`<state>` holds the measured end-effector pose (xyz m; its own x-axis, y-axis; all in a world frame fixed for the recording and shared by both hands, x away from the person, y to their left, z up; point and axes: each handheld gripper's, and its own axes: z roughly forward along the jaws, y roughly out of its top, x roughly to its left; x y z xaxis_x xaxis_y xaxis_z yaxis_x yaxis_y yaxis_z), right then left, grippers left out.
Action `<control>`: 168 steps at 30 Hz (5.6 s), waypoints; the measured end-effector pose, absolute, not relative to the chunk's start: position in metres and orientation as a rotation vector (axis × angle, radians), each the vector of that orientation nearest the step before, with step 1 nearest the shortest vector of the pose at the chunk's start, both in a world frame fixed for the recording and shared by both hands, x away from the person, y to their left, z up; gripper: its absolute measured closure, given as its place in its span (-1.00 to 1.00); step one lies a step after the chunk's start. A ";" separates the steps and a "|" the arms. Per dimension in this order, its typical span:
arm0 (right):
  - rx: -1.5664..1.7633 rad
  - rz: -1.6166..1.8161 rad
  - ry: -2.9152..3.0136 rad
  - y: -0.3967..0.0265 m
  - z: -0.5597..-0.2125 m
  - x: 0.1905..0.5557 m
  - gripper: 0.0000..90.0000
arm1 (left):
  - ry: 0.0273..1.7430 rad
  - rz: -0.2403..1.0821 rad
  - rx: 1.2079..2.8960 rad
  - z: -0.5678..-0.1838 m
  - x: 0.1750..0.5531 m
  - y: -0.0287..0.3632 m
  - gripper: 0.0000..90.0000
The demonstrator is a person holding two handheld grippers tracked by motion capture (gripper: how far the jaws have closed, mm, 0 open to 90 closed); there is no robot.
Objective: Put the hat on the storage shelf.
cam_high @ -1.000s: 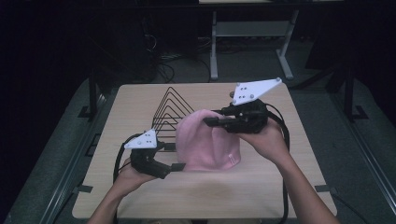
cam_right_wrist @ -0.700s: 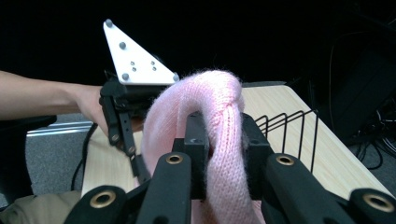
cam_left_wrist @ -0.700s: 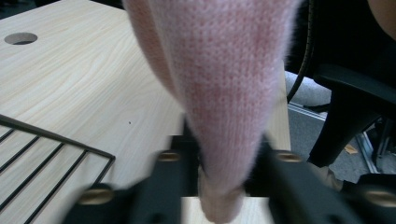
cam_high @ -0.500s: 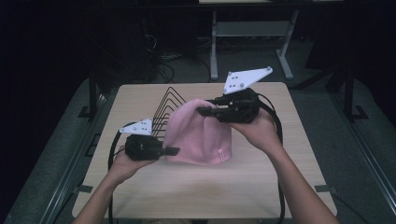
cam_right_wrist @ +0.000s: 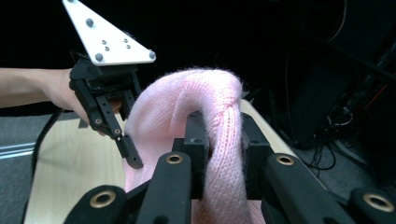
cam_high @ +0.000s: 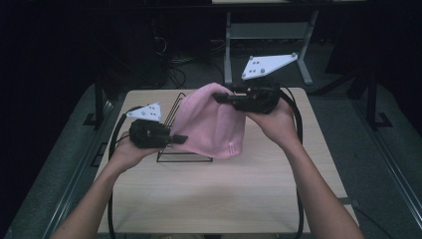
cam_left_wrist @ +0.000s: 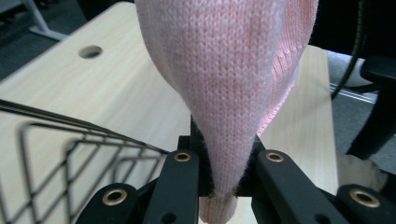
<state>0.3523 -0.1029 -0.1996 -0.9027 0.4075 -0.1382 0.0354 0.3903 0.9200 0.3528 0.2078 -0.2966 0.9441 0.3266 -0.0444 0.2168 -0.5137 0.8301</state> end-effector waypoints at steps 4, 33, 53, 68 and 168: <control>0.362 1.496 2.286 -0.101 -0.192 0.360 0.71 | 0.388 0.179 2.134 -0.289 0.364 0.209 0.83; 0.326 1.456 2.301 -0.071 -0.200 0.404 0.70 | 0.489 0.286 2.176 -0.298 0.397 0.232 0.82; 0.280 1.484 2.381 -0.039 -0.224 0.409 0.70 | 0.553 0.266 2.181 -0.328 0.390 0.258 0.81; 0.281 1.487 2.432 -0.029 -0.241 0.410 0.69 | 0.573 0.242 2.198 -0.345 0.390 0.267 0.81; 0.332 1.403 2.682 0.001 -0.307 0.416 0.36 | 0.649 0.163 2.370 -0.389 0.394 0.293 0.84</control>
